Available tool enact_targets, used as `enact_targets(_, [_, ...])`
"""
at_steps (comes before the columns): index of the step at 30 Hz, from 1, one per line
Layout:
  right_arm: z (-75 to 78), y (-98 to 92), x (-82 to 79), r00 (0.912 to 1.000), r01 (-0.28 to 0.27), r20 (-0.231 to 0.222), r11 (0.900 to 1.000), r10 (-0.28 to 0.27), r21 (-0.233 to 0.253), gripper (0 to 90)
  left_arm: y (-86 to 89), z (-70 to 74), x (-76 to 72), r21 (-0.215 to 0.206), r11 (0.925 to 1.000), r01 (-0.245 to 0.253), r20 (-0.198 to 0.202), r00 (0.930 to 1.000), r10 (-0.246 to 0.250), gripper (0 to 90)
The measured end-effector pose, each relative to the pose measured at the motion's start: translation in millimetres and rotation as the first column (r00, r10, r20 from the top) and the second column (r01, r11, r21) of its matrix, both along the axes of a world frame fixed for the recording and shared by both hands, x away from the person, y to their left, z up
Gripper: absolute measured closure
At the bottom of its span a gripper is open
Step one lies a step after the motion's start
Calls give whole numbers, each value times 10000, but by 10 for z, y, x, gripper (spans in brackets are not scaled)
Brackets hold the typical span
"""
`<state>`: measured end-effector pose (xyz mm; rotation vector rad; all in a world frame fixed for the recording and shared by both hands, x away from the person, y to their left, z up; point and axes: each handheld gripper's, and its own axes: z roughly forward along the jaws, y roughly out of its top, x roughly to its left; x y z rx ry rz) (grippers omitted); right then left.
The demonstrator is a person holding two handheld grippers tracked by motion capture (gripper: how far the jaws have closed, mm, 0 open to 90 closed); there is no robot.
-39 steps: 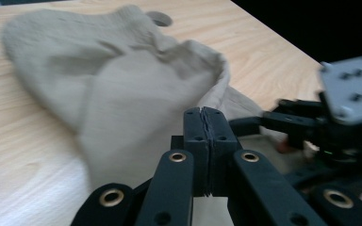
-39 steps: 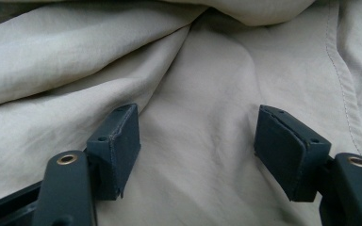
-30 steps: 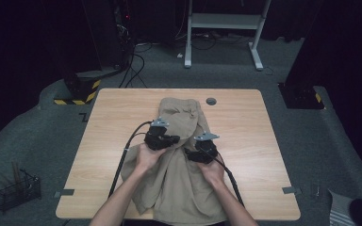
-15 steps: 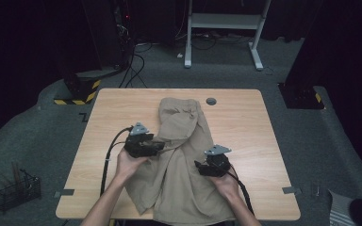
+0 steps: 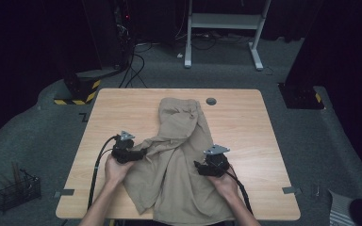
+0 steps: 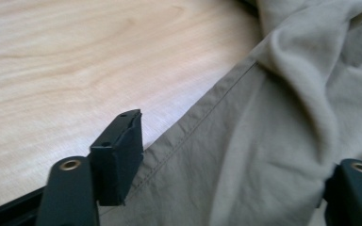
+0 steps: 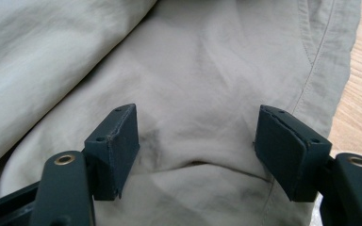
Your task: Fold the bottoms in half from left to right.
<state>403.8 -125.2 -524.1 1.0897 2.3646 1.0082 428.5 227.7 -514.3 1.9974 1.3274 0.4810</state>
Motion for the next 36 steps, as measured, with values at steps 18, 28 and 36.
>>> enact_targets(18, [-2,217,360,9959,906,10,9959,-906,12,311,35,181,281,-333,9990,290,-201,9994,-297,881])
enact_targets(28, [-1,208,352,9961,885,-27,9961,-885,27,311,-538,494,-271,-908,9555,2808,609,9592,-2761,883])
enact_targets(36, [57,82,176,9985,541,60,9984,-543,191,332,-741,387,-410,-988,9372,3344,473,9423,-3313,596])
